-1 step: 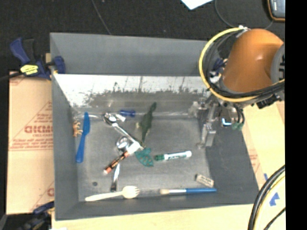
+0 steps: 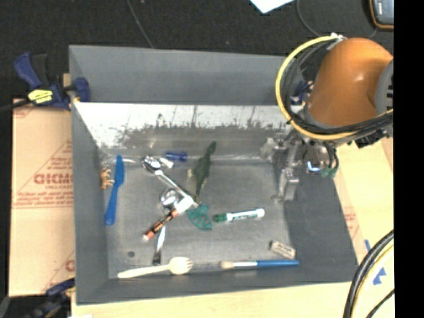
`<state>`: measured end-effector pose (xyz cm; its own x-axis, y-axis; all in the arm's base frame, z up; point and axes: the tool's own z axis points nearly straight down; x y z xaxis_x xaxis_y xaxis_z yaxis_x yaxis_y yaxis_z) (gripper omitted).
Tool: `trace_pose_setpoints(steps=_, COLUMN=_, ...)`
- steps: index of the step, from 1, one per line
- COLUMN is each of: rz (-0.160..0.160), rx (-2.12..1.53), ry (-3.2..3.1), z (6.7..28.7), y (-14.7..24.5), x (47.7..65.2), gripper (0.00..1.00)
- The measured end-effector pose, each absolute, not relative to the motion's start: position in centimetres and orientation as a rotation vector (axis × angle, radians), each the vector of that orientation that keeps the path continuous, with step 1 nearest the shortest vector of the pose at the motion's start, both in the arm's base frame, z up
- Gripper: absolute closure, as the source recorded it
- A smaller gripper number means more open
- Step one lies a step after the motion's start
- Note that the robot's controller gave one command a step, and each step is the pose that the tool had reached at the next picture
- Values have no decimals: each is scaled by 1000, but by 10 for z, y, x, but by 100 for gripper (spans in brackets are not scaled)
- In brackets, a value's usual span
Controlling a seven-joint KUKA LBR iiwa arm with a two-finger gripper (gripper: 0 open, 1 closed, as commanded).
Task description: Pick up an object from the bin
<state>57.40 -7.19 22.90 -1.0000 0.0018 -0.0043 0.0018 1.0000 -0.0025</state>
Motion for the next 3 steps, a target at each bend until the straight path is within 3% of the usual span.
trace_pose_setpoints(steps=1, rz=-6, rx=-83, ry=3132, z=92, y=-24, x=551, gripper=0)
trace_pose_setpoints(steps=2, rz=-12, rx=-249, ry=3109, z=165, y=-11, x=558, gripper=0)
trace_pose_setpoints(steps=3, rz=-3, rx=-122, ry=3139, z=75, y=-20, x=550, gripper=0)
